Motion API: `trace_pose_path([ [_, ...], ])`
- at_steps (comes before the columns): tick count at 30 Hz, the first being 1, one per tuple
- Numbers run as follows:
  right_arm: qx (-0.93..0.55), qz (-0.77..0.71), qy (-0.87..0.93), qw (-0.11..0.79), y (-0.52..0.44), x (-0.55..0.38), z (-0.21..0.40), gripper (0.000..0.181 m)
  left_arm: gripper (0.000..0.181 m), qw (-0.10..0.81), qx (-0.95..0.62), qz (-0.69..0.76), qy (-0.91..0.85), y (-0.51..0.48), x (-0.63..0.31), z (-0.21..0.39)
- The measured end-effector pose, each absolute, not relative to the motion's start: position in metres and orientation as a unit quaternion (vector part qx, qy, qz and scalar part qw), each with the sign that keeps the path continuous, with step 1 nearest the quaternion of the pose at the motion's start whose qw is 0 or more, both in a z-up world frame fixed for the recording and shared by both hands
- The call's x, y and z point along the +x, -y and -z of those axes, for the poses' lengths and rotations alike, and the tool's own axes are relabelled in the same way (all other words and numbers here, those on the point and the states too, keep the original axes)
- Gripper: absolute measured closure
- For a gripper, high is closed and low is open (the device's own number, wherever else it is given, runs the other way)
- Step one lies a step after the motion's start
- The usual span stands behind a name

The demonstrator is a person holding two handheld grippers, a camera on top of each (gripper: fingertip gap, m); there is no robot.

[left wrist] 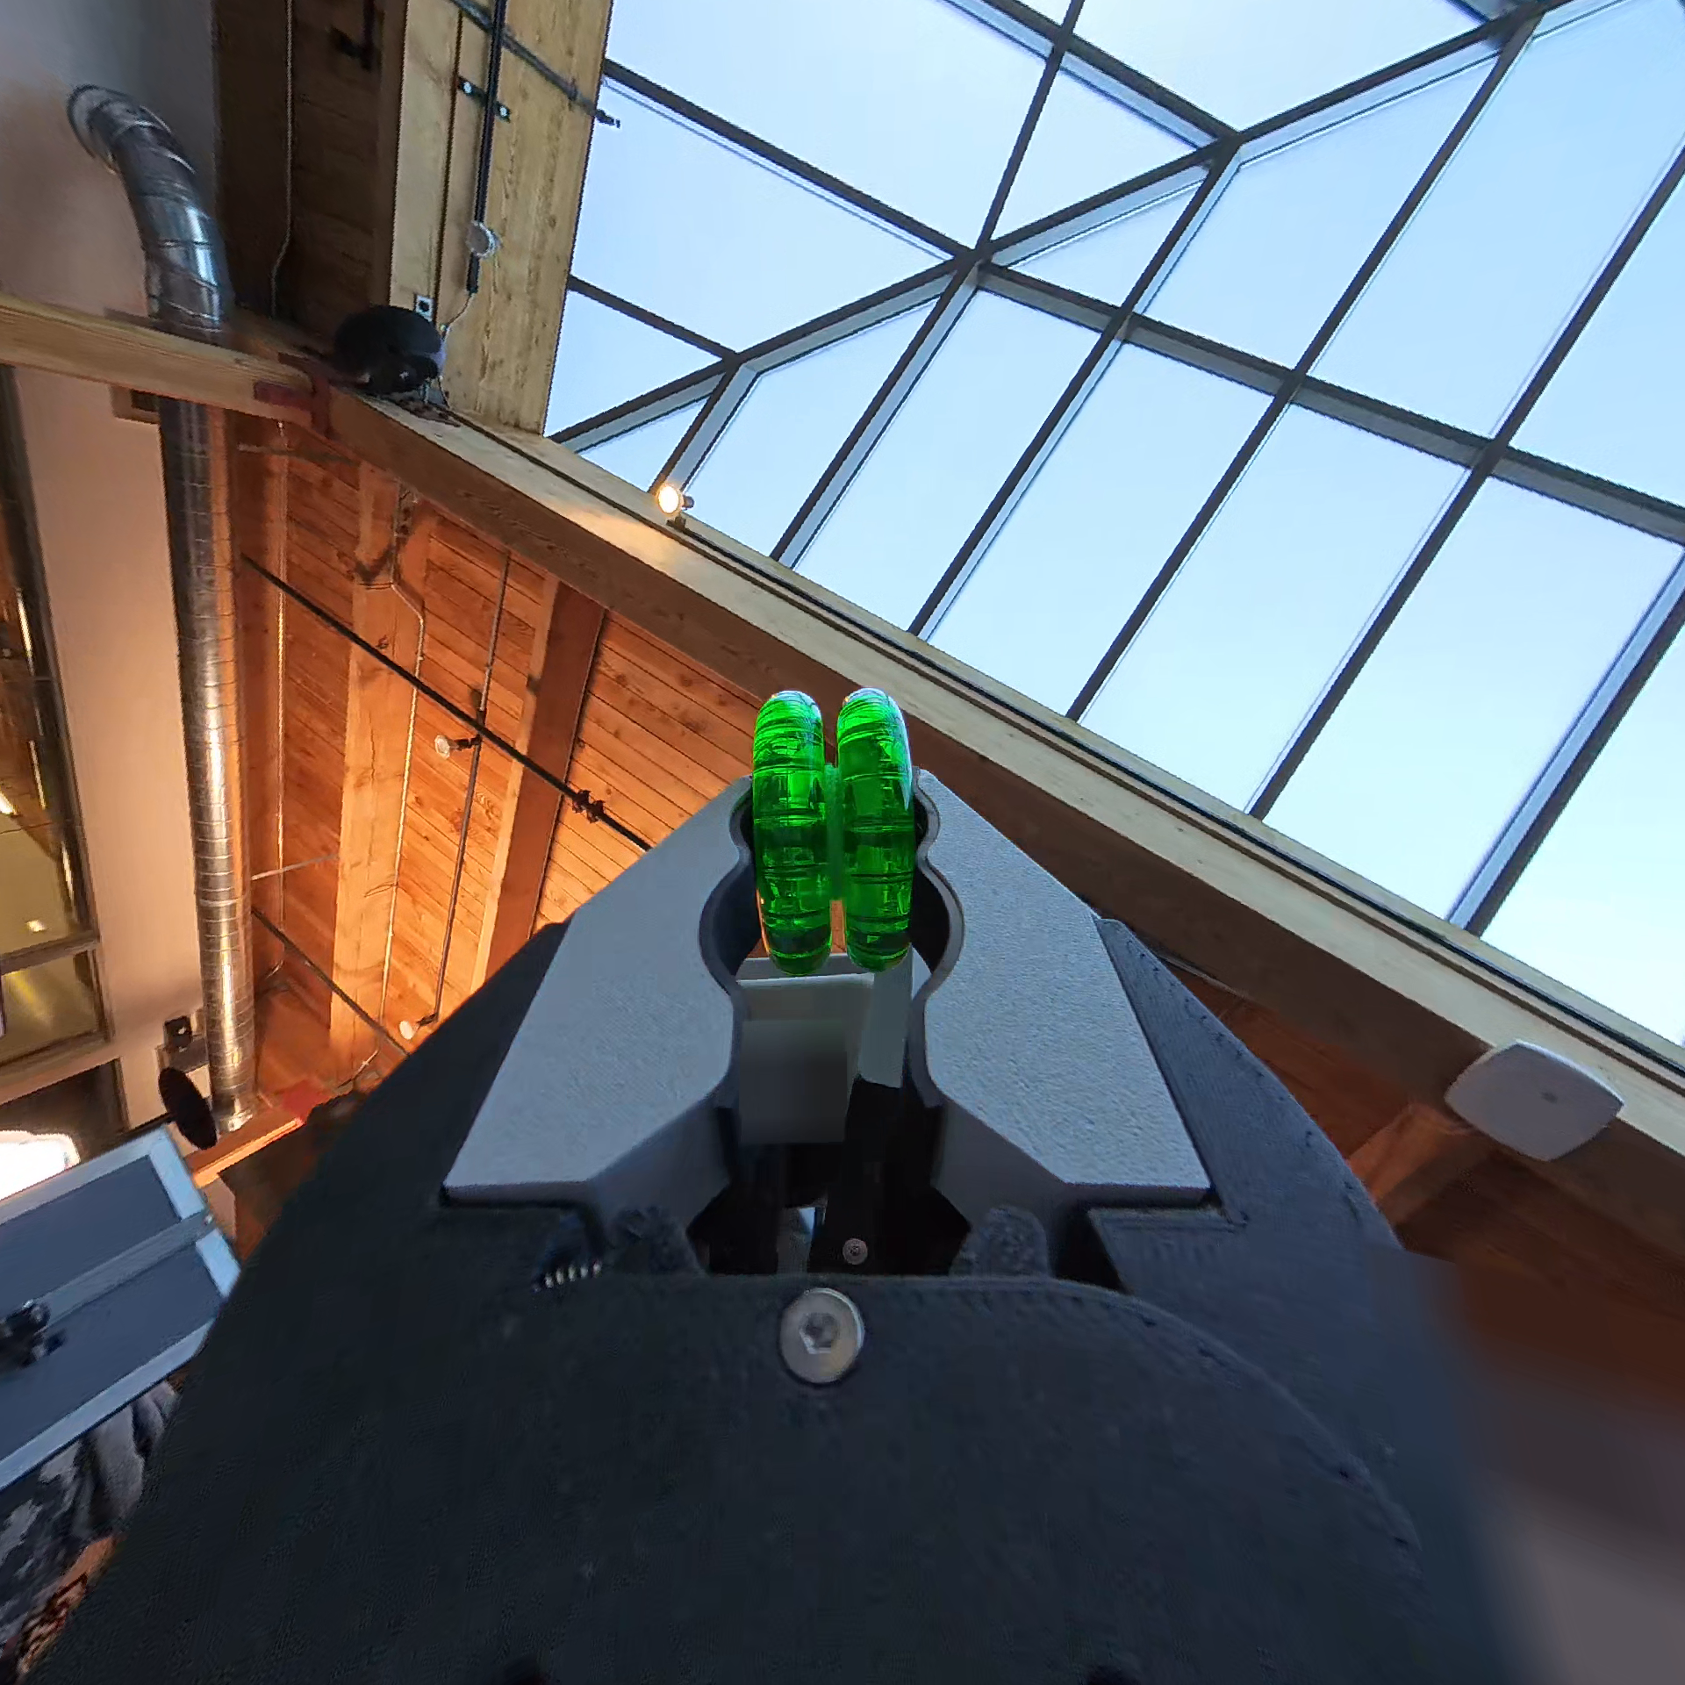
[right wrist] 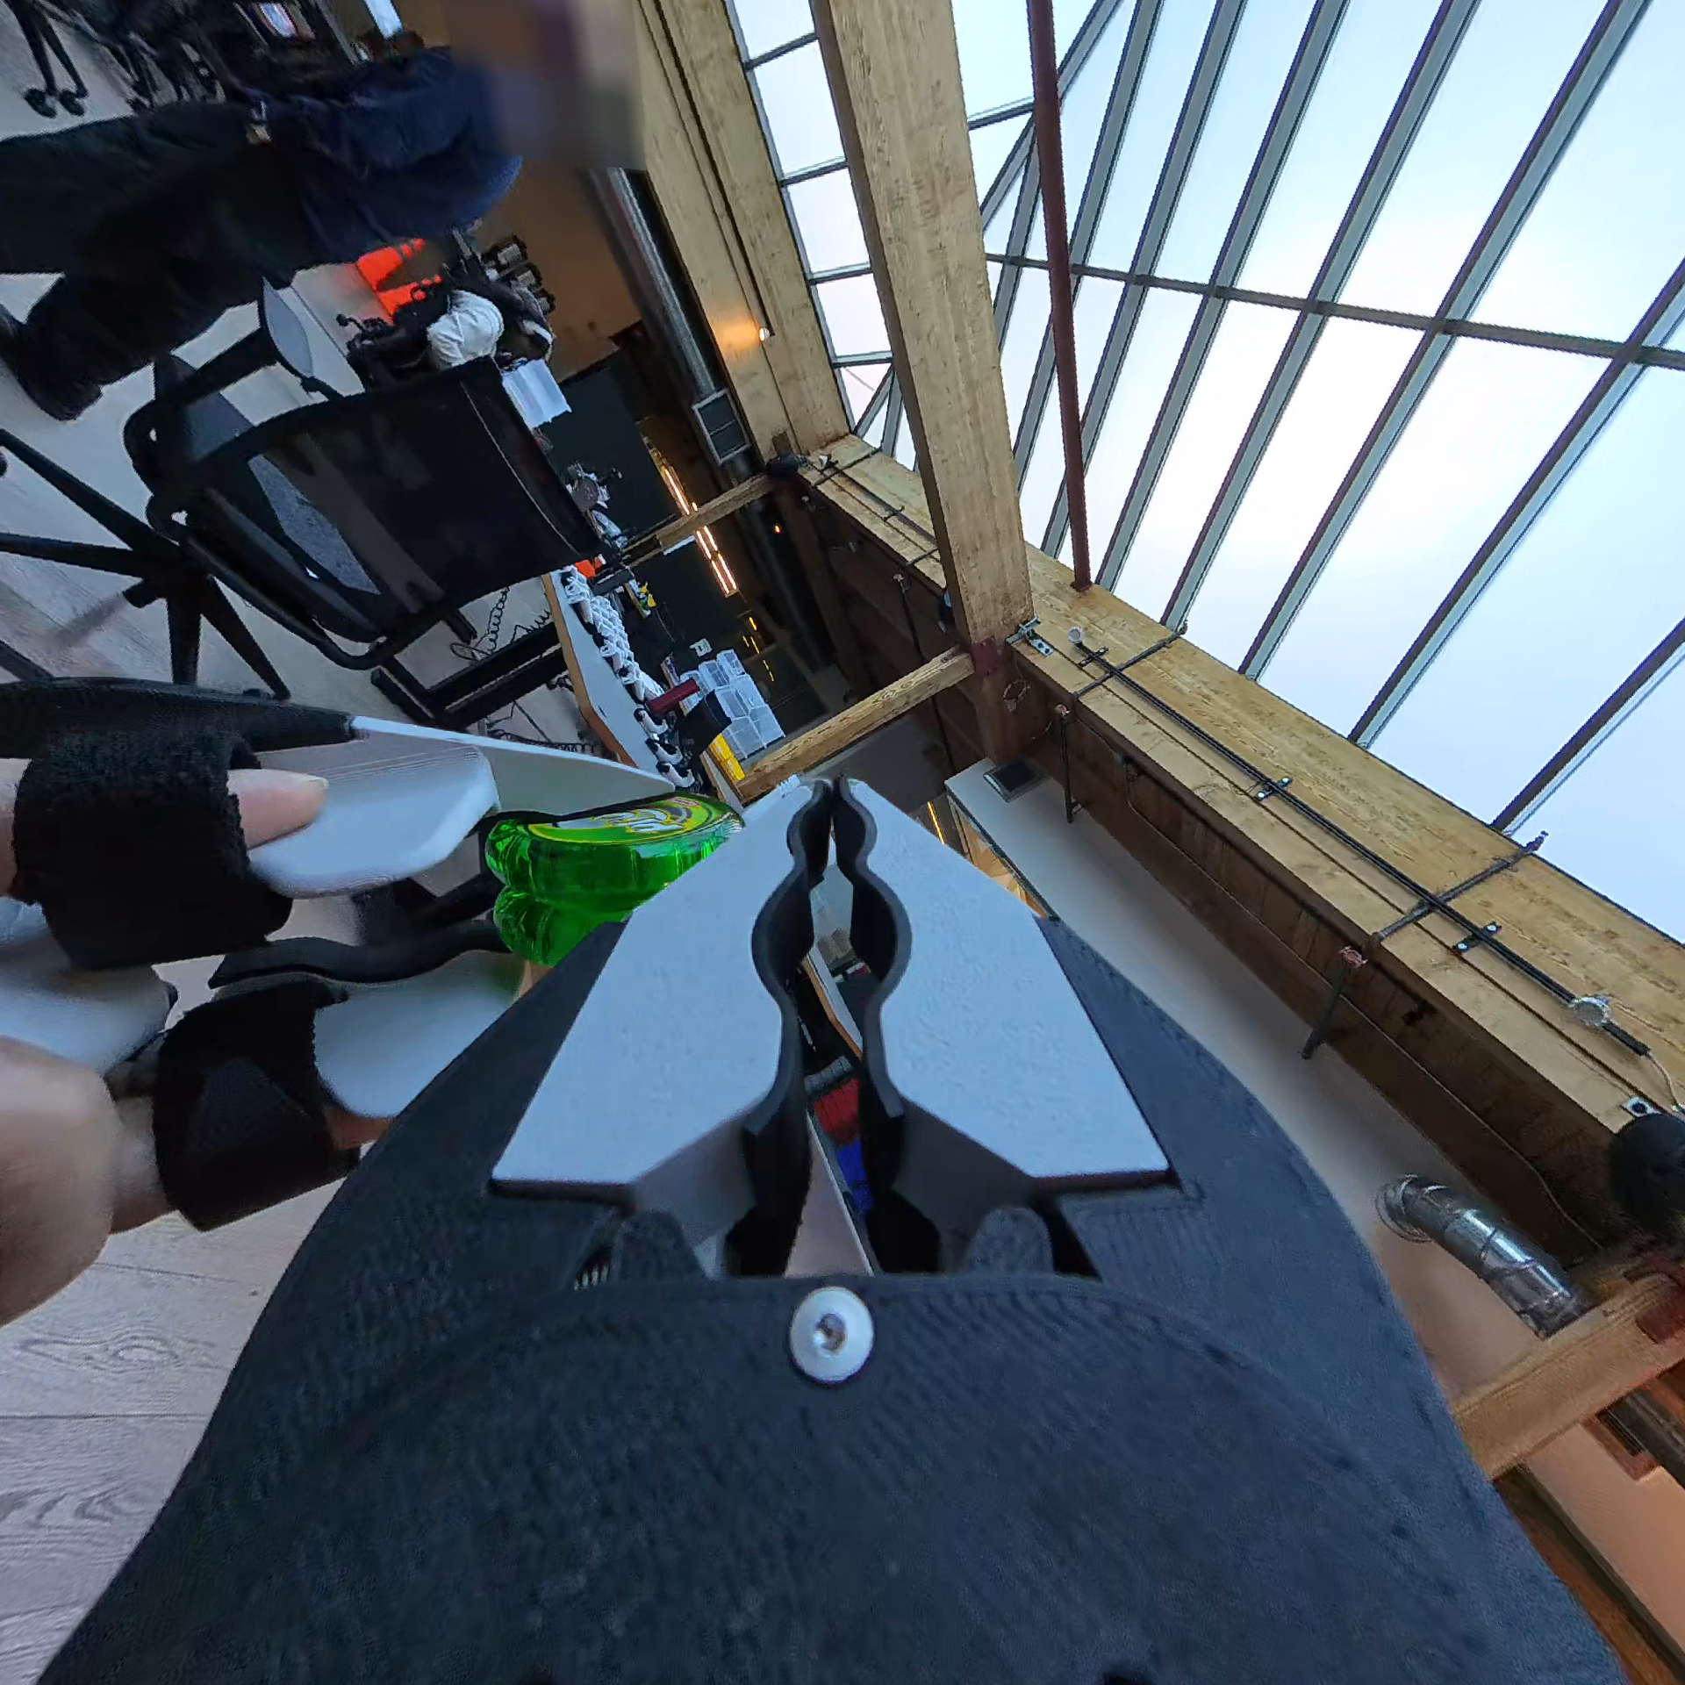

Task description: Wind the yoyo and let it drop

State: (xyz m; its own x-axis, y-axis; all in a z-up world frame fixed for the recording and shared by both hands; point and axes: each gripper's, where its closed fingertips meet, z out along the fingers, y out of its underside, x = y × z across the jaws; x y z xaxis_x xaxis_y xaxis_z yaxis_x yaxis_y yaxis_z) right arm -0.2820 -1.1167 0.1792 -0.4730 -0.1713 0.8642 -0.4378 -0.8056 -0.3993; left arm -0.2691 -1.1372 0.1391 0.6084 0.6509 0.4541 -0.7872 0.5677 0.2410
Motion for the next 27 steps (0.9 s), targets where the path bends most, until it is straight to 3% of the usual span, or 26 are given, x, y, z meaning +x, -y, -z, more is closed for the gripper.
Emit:
trace_pose_path([
  [5, 0.514, -0.792, 0.325, 0.054, 1.135, -0.263, -0.196, 0.181, 0.156, 0.885, 0.234, -0.393, 0.088, 1.156, -0.244, -0.157],
  [13, 0.579, -0.745, 0.319, 0.087, 1.150, -0.195, -0.221, 0.181, 0.155, 0.895, 0.247, -0.368, -0.040, 1.169, -0.187, -0.177],
  [23, 0.604, -0.700, 0.374, 0.070, 1.193, -0.153, -0.212, 0.181, 0.153, 0.878, 0.257, -0.397, -0.063, 1.201, -0.150, -0.166],
  [24, 0.607, -0.692, 0.386, 0.064, 1.201, -0.149, -0.211, 0.181, 0.151, 0.871, 0.259, -0.416, -0.040, 1.198, -0.154, -0.155],
  [27, 0.610, -0.678, 0.404, 0.066, 1.221, -0.136, -0.209, 0.181, 0.120, 0.867, 0.256, -0.427, 0.020, 1.168, -0.177, -0.097],
])
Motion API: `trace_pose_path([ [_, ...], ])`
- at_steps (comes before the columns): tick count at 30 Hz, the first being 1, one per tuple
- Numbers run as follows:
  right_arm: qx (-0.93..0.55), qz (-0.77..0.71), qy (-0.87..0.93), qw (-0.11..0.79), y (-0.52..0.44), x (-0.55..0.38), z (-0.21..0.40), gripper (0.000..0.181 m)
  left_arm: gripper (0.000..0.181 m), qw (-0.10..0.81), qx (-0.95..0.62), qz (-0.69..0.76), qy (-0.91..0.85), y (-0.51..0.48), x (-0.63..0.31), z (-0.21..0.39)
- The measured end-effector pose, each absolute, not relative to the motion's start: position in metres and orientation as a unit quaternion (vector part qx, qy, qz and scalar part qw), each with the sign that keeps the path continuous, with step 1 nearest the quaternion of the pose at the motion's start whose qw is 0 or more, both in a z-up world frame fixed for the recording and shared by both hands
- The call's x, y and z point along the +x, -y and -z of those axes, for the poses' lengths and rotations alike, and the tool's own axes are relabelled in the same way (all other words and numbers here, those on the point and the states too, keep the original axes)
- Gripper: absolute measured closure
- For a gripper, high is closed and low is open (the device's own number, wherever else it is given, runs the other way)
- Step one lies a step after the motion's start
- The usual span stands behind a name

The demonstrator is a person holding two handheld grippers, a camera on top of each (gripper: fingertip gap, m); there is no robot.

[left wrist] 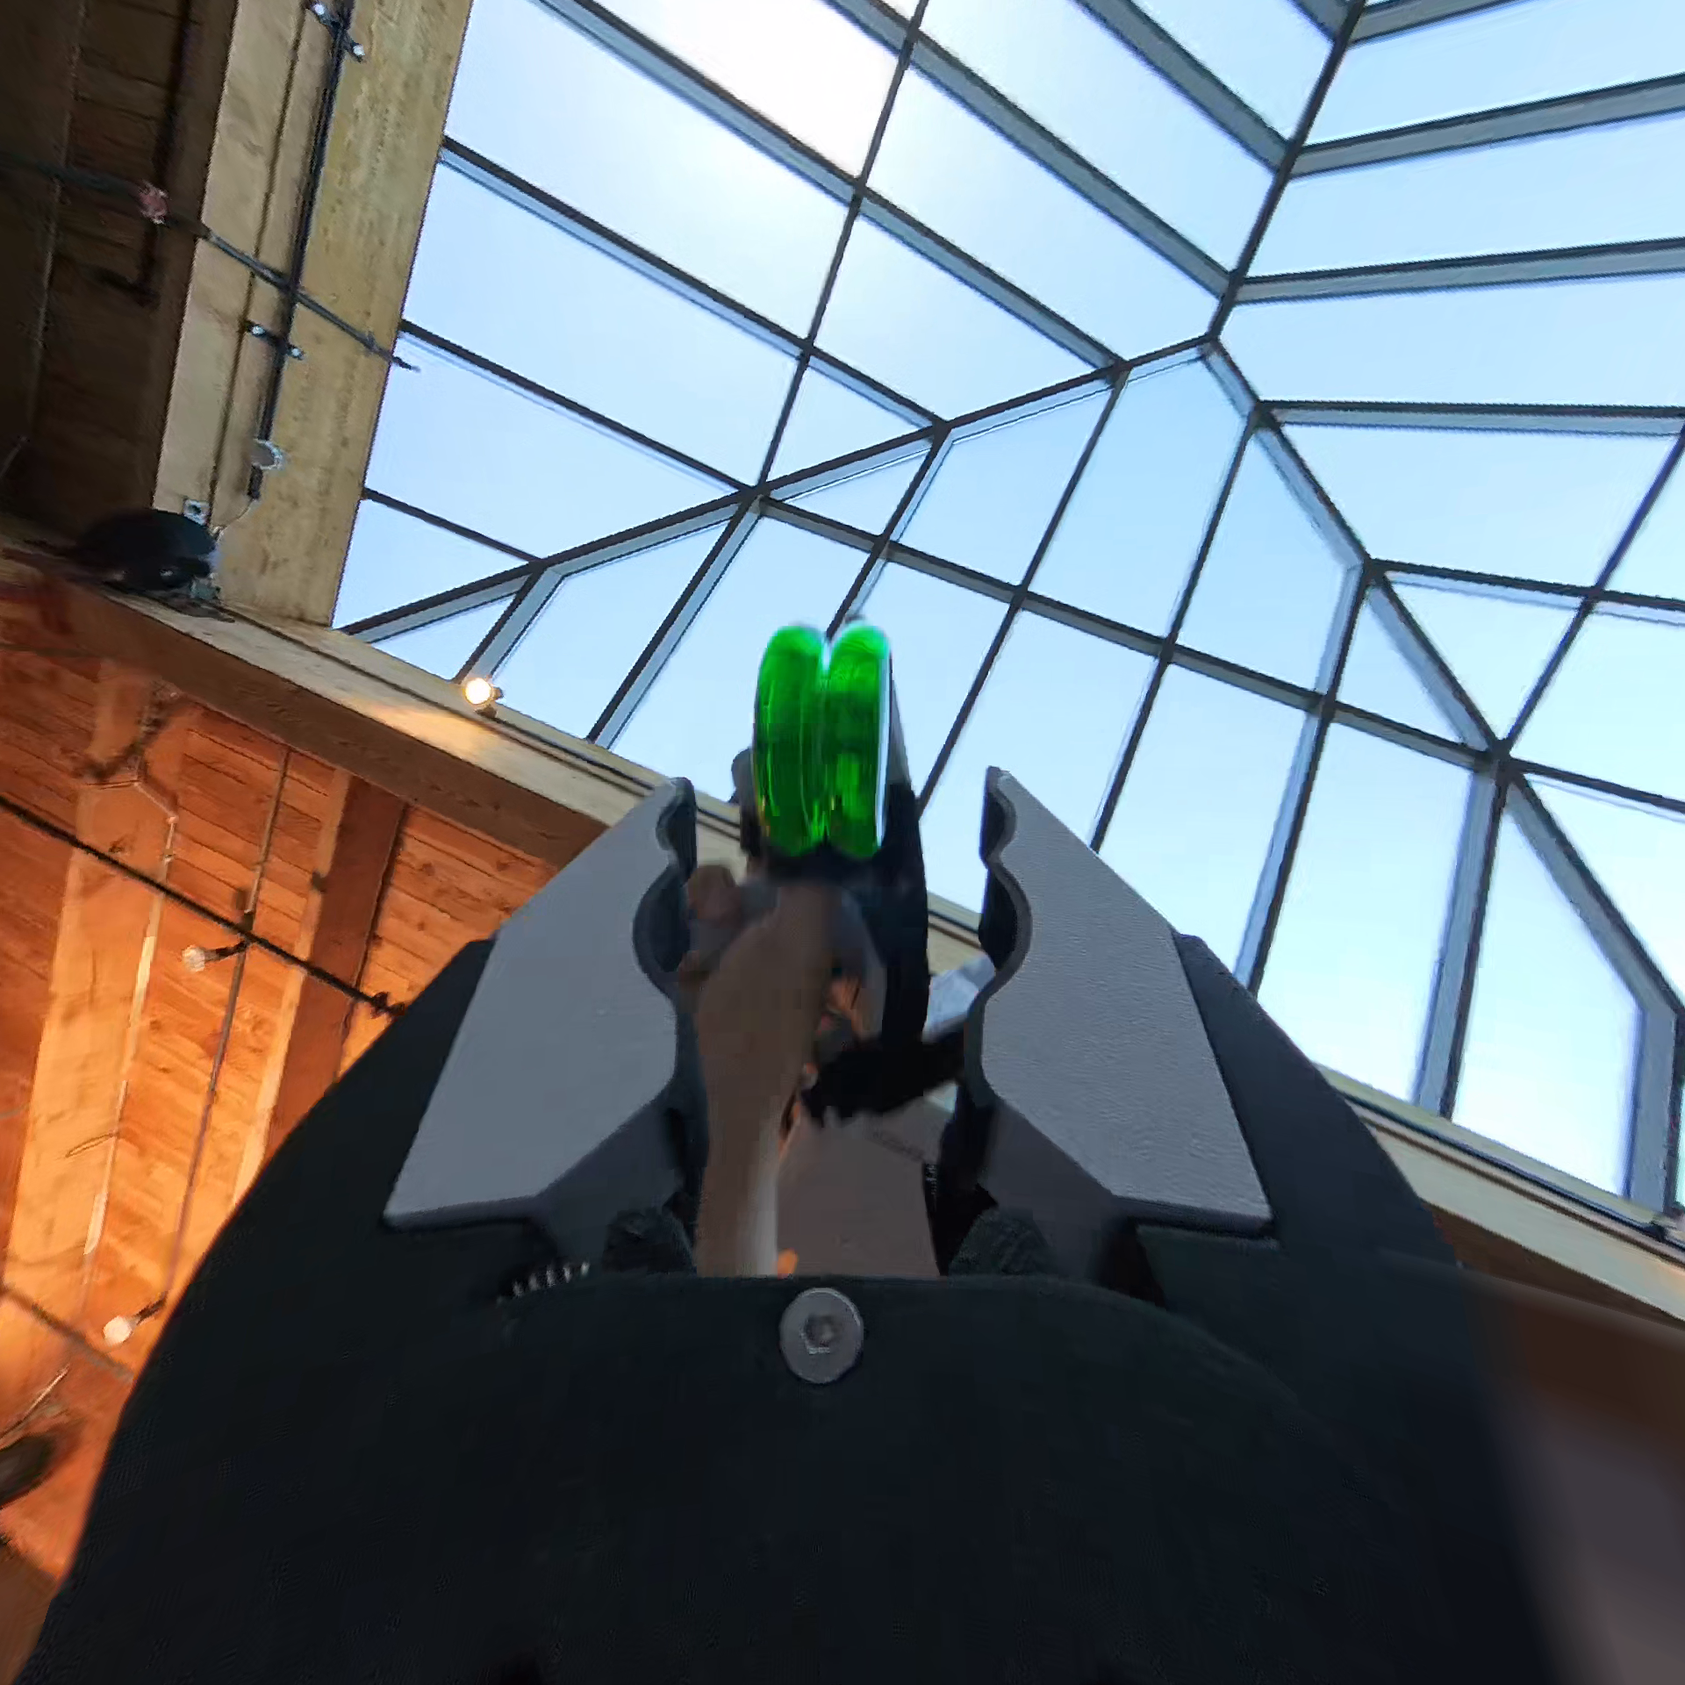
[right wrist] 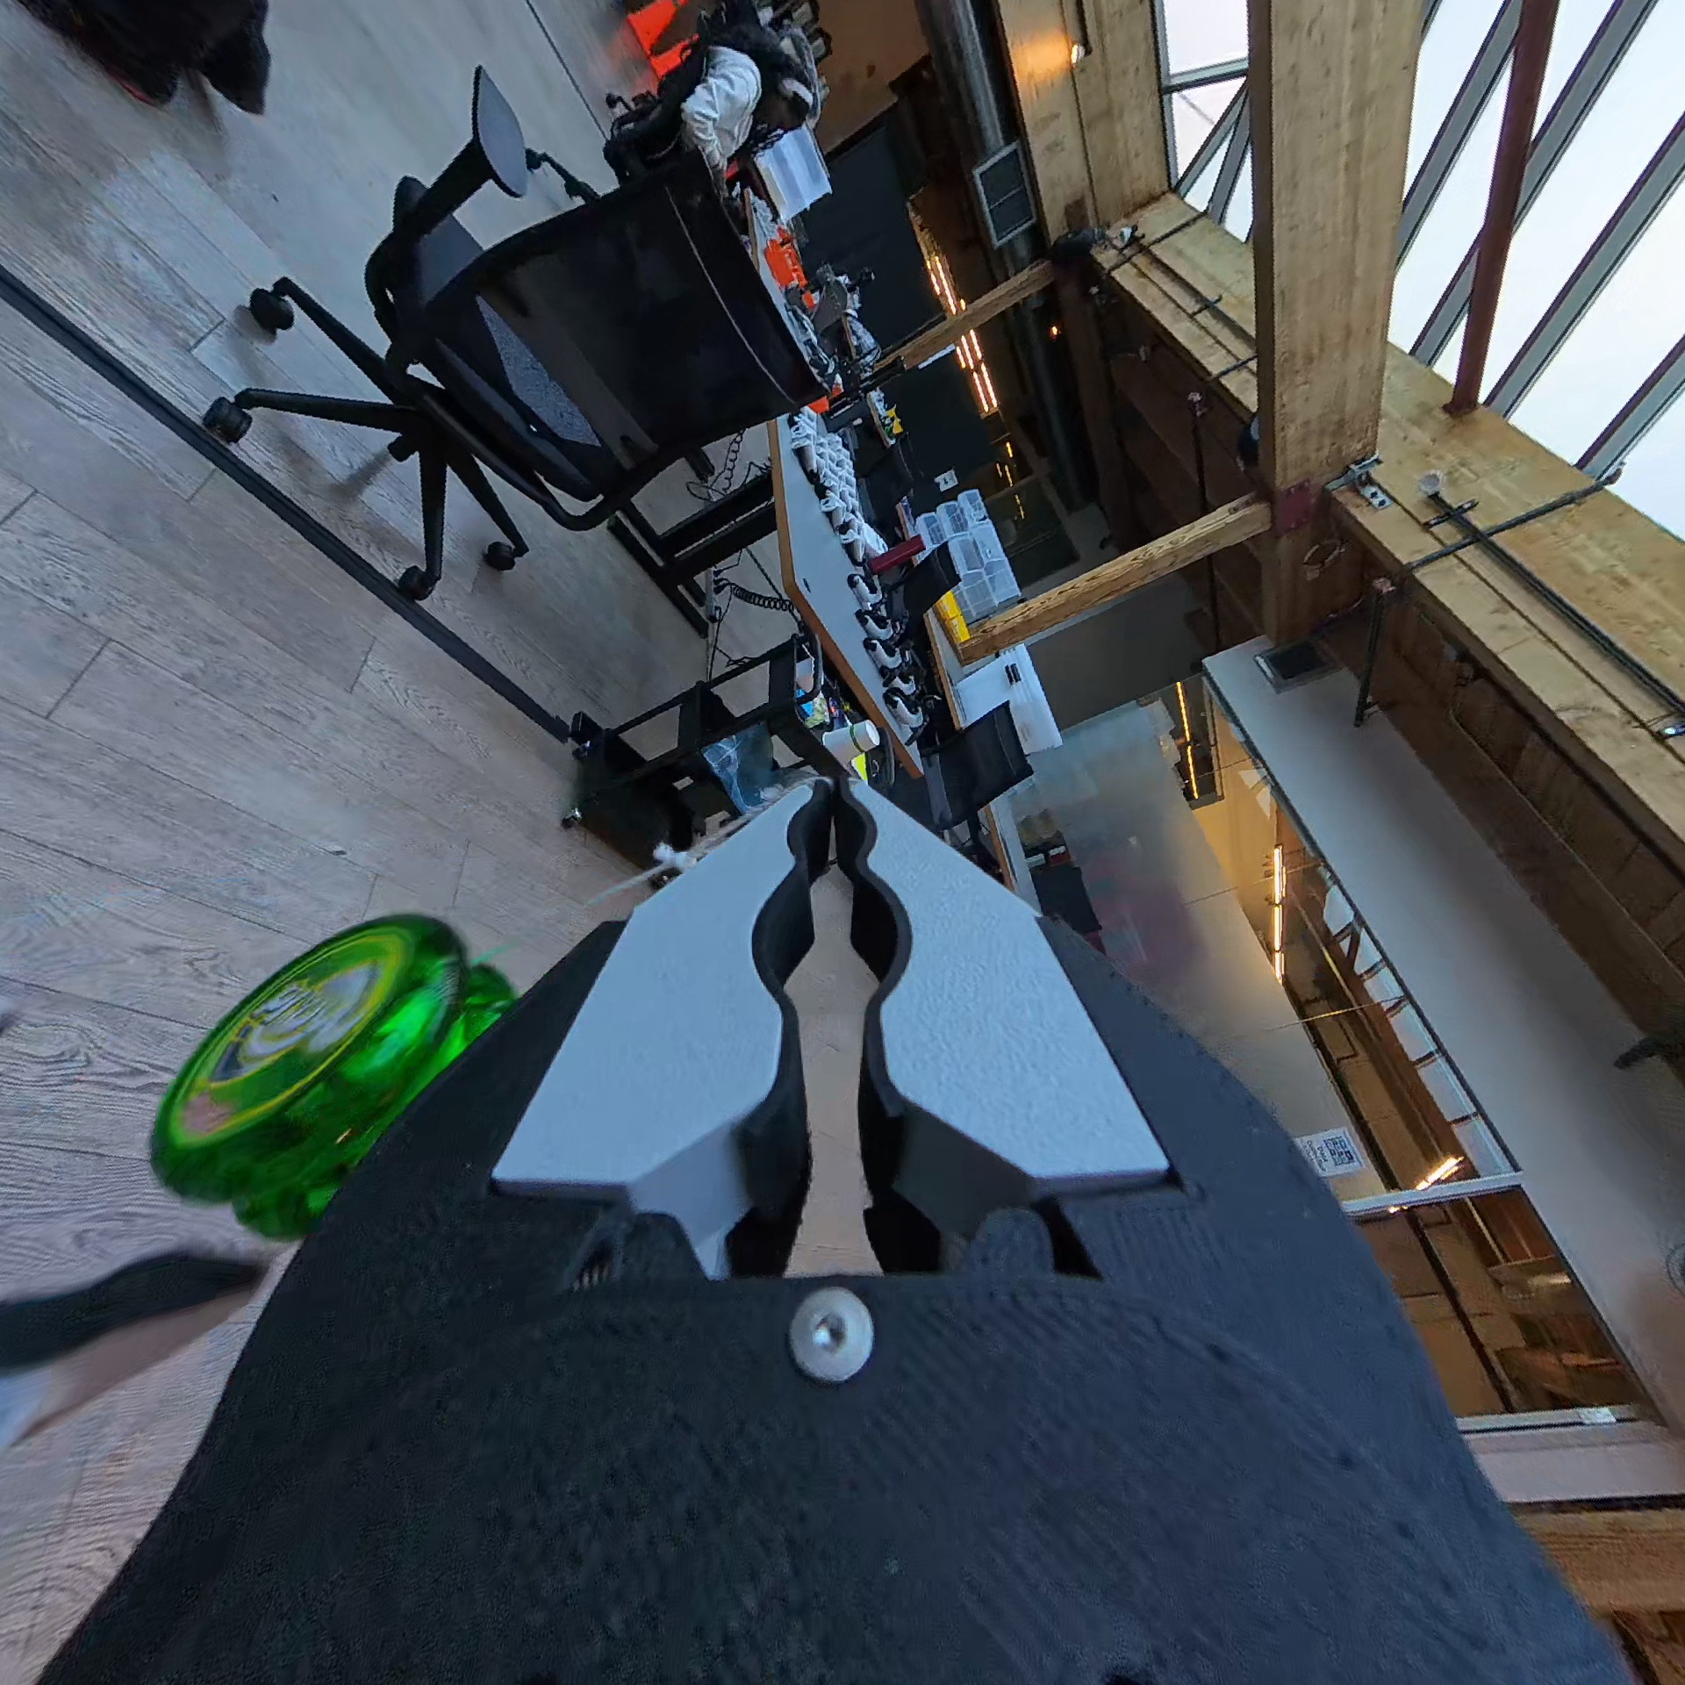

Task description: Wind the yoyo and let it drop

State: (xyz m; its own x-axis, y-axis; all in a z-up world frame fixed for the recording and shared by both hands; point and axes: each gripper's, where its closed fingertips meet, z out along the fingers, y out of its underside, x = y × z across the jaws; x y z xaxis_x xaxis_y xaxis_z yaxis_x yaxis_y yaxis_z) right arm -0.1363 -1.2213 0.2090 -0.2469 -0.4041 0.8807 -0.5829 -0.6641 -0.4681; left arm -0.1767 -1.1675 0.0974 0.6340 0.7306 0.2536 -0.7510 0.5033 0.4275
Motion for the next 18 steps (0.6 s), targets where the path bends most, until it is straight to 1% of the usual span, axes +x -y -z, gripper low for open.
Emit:
trace_pose_path([
  [3, 0.620, -0.663, 0.414, 0.075, 1.234, -0.123, -0.206, 0.181, 0.115, 0.868, 0.293, -0.385, 0.112, 1.140, -0.213, -0.004],
  [5, 0.624, -0.659, 0.410, 0.091, 1.240, -0.117, -0.207, 0.181, 0.118, 0.871, 0.325, -0.344, 0.132, 1.120, -0.216, 0.056],
  [7, 0.629, -0.653, 0.410, 0.099, 1.243, -0.113, -0.210, 0.181, 0.130, 0.866, 0.326, -0.347, 0.153, 1.095, -0.207, 0.093],
  [9, 0.628, -0.652, 0.413, 0.103, 1.245, -0.111, -0.215, 0.181, 0.128, 0.852, 0.313, -0.370, 0.195, 1.071, -0.199, 0.114],
  [10, 0.627, -0.651, 0.414, 0.106, 1.246, -0.111, -0.218, 0.181, 0.130, 0.848, 0.308, -0.381, 0.200, 1.059, -0.192, 0.120],
  [12, 0.625, -0.652, 0.413, 0.113, 1.247, -0.112, -0.225, 0.181, 0.136, 0.839, 0.317, -0.406, 0.174, 1.044, -0.167, 0.128],
  [13, 0.624, -0.653, 0.414, 0.113, 1.247, -0.112, -0.229, 0.181, 0.142, 0.834, 0.327, -0.416, 0.160, 1.043, -0.155, 0.131],
  [18, 0.600, -0.672, 0.419, 0.108, 1.242, -0.114, -0.269, 0.181, 0.148, 0.830, 0.326, -0.436, 0.119, 1.038, -0.118, 0.136],
])
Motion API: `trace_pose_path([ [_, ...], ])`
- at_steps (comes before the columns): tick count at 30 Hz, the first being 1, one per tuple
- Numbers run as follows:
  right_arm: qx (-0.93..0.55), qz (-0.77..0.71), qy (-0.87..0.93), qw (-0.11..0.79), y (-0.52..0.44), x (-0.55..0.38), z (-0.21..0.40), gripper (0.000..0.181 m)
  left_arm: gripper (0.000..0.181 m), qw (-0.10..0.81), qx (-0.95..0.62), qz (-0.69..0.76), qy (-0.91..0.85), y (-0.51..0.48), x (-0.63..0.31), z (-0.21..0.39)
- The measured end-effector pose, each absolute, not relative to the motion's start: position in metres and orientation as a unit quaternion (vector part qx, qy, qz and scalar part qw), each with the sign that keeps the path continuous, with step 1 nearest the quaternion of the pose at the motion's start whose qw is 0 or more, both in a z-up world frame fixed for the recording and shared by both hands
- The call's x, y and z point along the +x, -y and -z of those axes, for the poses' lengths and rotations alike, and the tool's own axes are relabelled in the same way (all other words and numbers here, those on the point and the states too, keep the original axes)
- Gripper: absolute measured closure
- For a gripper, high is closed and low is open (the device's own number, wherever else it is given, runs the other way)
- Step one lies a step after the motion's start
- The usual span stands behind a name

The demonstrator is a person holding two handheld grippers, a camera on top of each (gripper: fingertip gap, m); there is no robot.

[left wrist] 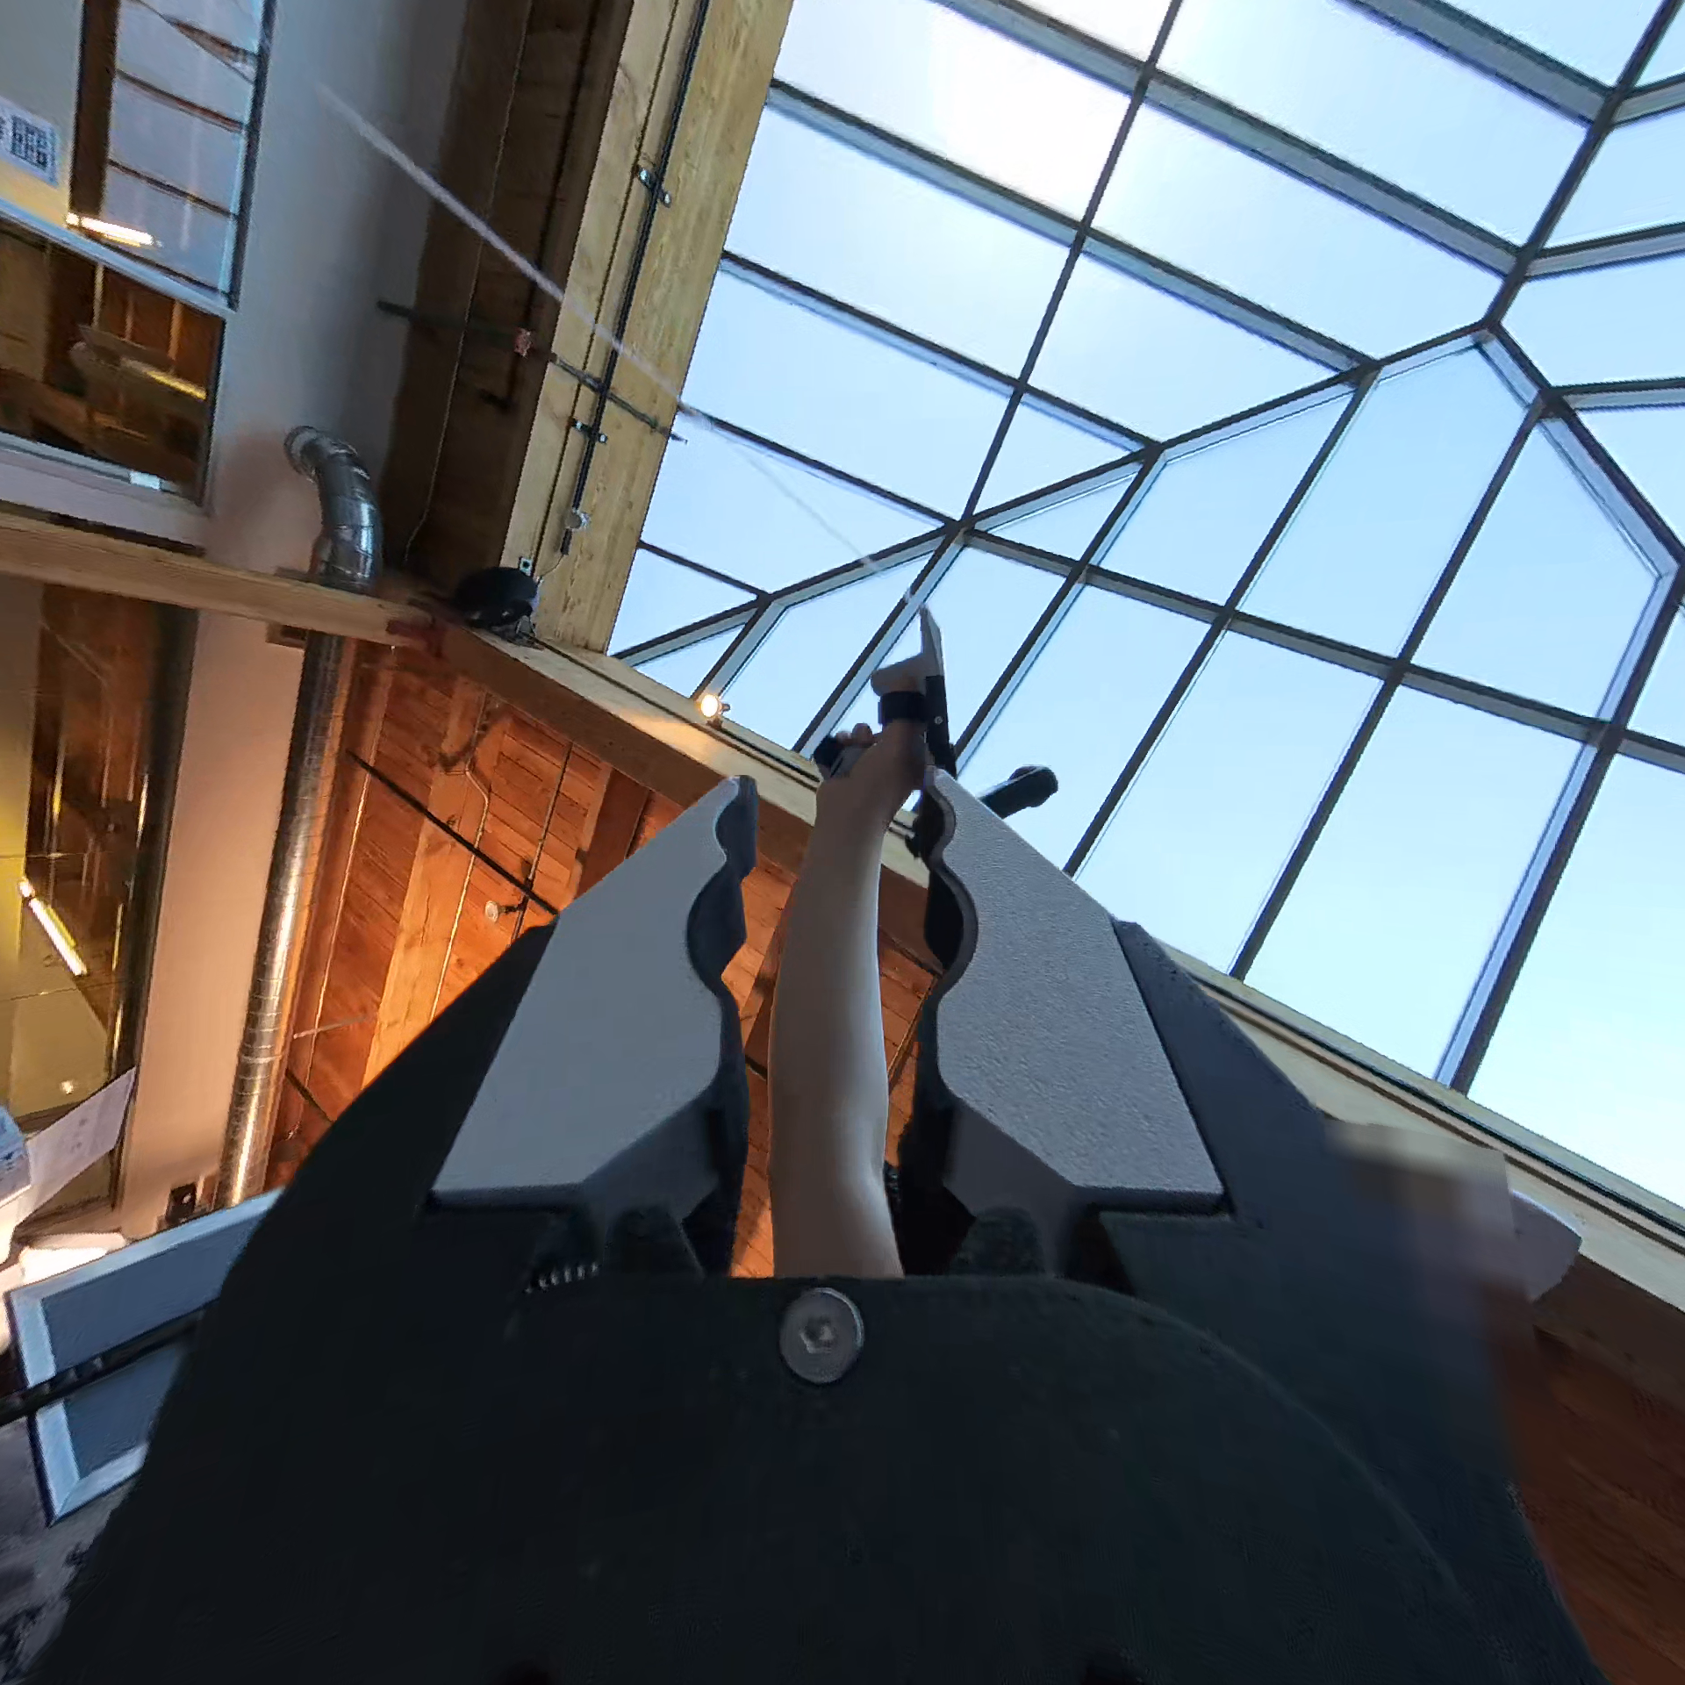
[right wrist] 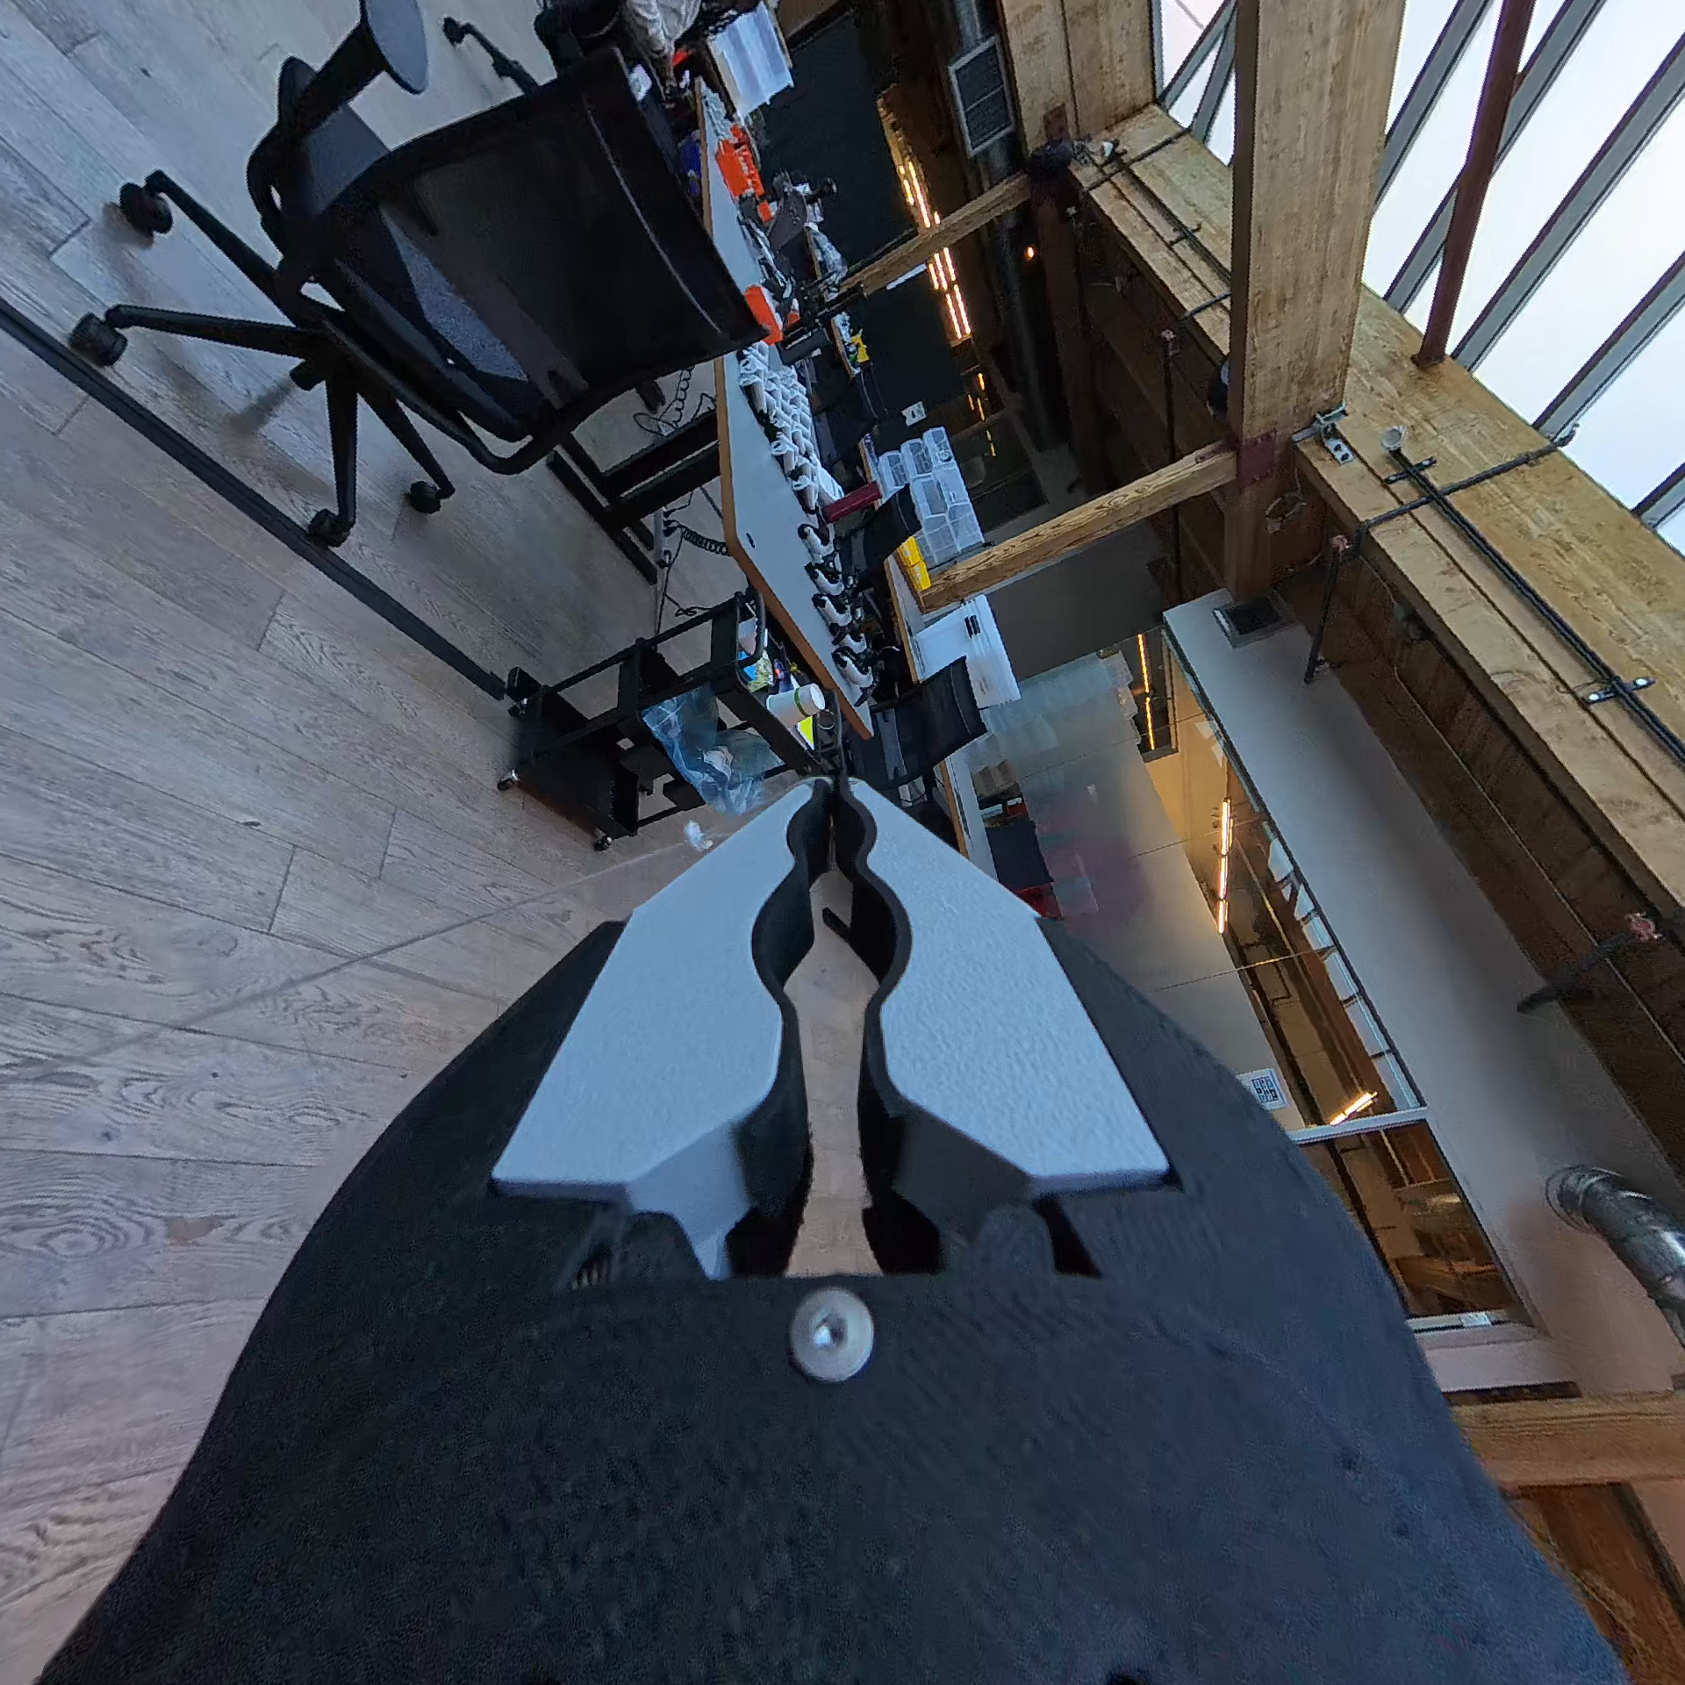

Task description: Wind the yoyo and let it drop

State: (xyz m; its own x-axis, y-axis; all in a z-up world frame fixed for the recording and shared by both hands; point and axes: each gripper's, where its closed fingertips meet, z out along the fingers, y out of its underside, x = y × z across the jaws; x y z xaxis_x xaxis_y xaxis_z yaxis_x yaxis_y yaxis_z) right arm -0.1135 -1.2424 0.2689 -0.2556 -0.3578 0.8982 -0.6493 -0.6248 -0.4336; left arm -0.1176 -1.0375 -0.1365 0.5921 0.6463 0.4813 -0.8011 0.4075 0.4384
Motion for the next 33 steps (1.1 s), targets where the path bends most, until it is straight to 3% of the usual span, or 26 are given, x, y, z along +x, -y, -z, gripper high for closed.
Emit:
trace_pose_path([
  [8, 0.565, -0.715, 0.398, 0.109, 1.218, -0.109, -0.343, 0.181, 0.159, 0.781, 0.363, -0.503, 0.073, 1.017, -0.043, 0.152],
  [22, 0.618, -0.666, 0.395, 0.136, 1.214, -0.090, -0.296, 0.181, 0.161, 0.772, 0.351, -0.527, 0.057, 1.003, -0.023, 0.141],
  [33, 0.642, -0.658, 0.366, 0.144, 1.183, -0.097, -0.320, 0.181, 0.161, 0.771, 0.348, -0.530, 0.063, 1.003, -0.022, 0.138],
])
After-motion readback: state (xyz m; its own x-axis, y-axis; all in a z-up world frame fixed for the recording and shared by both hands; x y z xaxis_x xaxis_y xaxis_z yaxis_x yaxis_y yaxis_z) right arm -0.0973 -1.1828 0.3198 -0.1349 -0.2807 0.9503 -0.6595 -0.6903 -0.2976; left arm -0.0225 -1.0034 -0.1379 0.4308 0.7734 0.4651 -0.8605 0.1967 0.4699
